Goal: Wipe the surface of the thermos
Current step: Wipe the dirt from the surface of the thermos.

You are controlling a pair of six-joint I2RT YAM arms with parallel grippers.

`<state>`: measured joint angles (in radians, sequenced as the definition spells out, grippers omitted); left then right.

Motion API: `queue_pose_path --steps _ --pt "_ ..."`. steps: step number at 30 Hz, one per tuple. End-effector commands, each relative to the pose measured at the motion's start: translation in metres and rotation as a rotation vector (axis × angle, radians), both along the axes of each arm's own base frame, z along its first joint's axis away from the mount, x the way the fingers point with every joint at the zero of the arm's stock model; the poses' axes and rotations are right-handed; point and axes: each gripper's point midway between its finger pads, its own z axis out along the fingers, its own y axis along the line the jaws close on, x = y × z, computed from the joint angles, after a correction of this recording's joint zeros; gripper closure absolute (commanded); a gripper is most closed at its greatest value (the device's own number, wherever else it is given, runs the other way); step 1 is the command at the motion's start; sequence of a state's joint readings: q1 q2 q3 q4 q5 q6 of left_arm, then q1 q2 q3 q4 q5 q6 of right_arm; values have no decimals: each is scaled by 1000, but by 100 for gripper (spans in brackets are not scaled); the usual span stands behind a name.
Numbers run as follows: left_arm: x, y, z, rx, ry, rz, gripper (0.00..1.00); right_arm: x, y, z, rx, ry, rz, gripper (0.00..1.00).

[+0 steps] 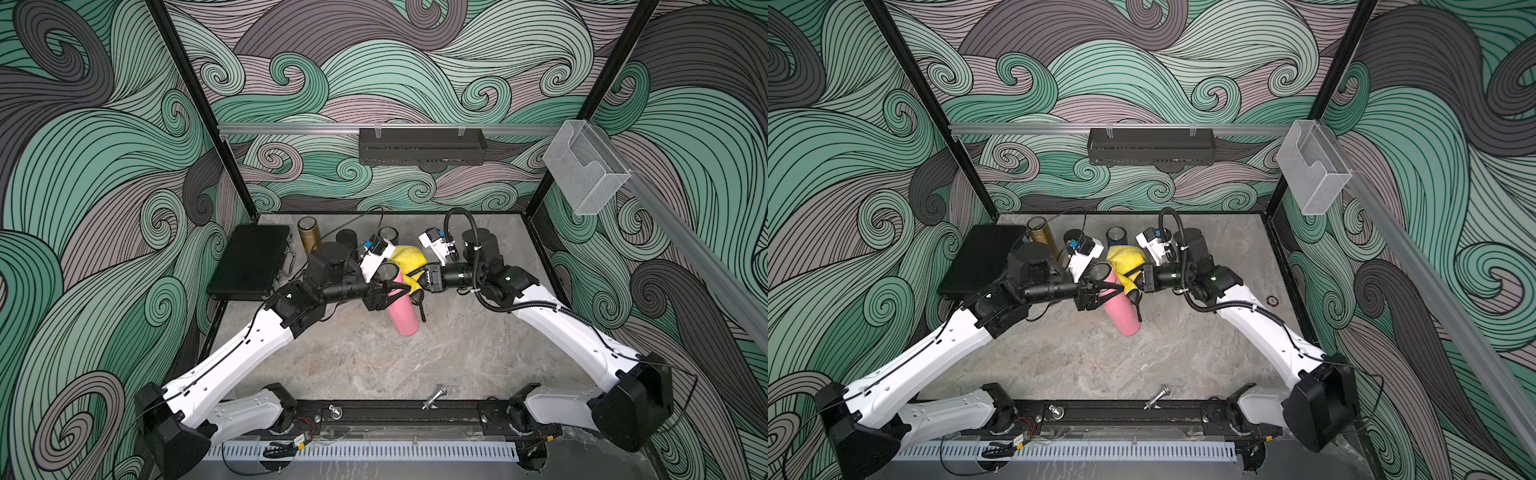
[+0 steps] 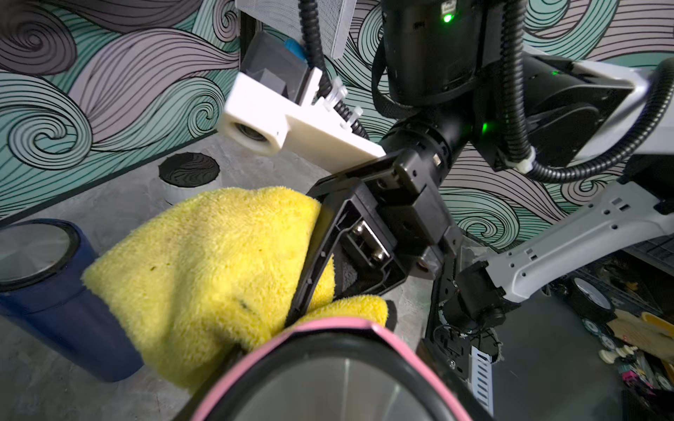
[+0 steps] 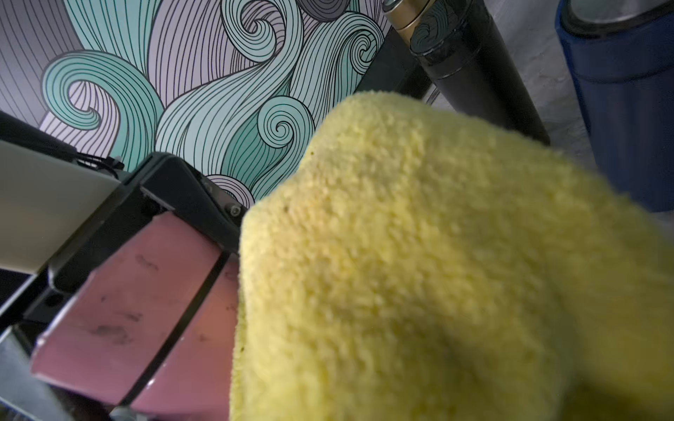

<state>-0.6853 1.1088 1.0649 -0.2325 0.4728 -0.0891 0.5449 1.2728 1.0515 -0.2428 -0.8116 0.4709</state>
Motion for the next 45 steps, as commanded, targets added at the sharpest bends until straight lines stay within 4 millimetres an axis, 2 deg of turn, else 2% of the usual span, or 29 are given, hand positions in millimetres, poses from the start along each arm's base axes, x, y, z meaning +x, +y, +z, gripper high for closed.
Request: queue_pose_path --steps 1,7,12,17,23,29,34,38,45 --pt "10 -2 40 -84 -140 20 100 -28 -11 -31 -58 60 38 100" --pt "19 -2 37 -78 -136 55 100 -45 -36 -75 -182 119 -39 100" --pt "31 1 37 -82 -110 128 100 -54 -46 -80 -217 115 -63 100" --pt "45 13 48 -142 -49 258 100 -68 -54 -101 -224 156 -110 100" --pt "39 21 69 -251 14 299 100 -61 -61 -117 -171 133 -210 100" --pt "33 15 84 -360 103 267 100 -35 -42 -99 -82 34 -230 100" --pt "37 21 83 -406 141 317 100 -23 -27 -76 -2 -46 -227 100" --pt "44 28 68 -381 137 376 100 -26 -31 -56 34 -95 -240 100" --pt "49 36 46 -314 116 435 100 -44 -49 -44 8 -108 -253 100"
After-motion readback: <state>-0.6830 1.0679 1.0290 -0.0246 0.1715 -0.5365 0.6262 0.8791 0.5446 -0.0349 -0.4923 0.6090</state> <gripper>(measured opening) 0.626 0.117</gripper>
